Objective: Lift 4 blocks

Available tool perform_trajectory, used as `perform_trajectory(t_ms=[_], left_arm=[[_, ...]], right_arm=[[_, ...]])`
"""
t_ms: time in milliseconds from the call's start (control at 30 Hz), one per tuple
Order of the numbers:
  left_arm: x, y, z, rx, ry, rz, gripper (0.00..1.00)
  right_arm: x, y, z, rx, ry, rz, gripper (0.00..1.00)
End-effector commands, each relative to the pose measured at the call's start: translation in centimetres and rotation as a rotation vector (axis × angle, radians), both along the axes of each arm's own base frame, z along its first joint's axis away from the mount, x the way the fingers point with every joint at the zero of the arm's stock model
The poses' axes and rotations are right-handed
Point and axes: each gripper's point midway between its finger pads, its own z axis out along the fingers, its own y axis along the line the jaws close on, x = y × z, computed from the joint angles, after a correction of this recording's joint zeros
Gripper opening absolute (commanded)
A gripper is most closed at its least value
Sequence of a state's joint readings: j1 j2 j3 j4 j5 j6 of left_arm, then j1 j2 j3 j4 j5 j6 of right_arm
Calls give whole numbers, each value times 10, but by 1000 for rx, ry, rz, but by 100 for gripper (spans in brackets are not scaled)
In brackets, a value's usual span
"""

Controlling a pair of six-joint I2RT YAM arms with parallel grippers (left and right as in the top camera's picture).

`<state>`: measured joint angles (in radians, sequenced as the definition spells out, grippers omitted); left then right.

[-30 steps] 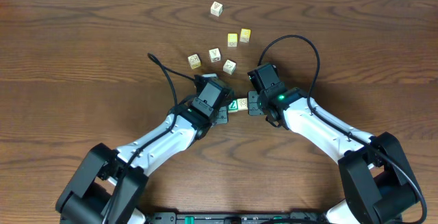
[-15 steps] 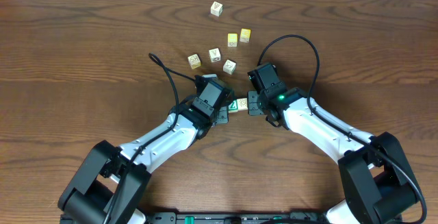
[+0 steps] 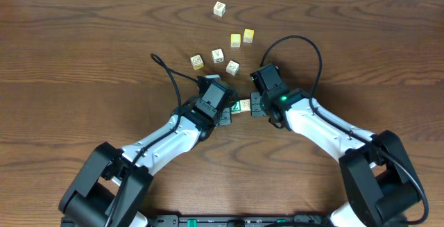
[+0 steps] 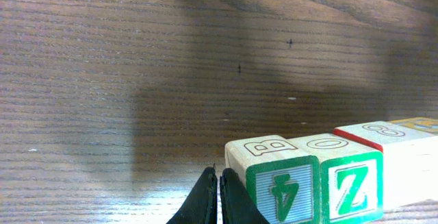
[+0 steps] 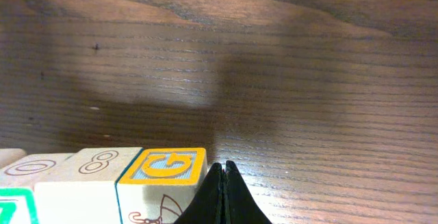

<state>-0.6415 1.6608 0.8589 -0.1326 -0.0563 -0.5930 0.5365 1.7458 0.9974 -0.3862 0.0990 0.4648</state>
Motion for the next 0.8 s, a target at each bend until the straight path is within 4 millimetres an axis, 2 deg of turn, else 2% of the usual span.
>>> perform_trajectory(t_ms=[0, 467, 767], left_arm=[[-26, -94, 46, -287, 14, -285, 7], [-24, -91, 43, -267, 7, -269, 8], [-26, -94, 18, -258, 62, -264, 7]], right_arm=[[-42, 97, 19, 346, 133, 252, 1], [-41, 96, 19, 340, 125, 256, 1], [-40, 96, 19, 334, 120, 260, 1]])
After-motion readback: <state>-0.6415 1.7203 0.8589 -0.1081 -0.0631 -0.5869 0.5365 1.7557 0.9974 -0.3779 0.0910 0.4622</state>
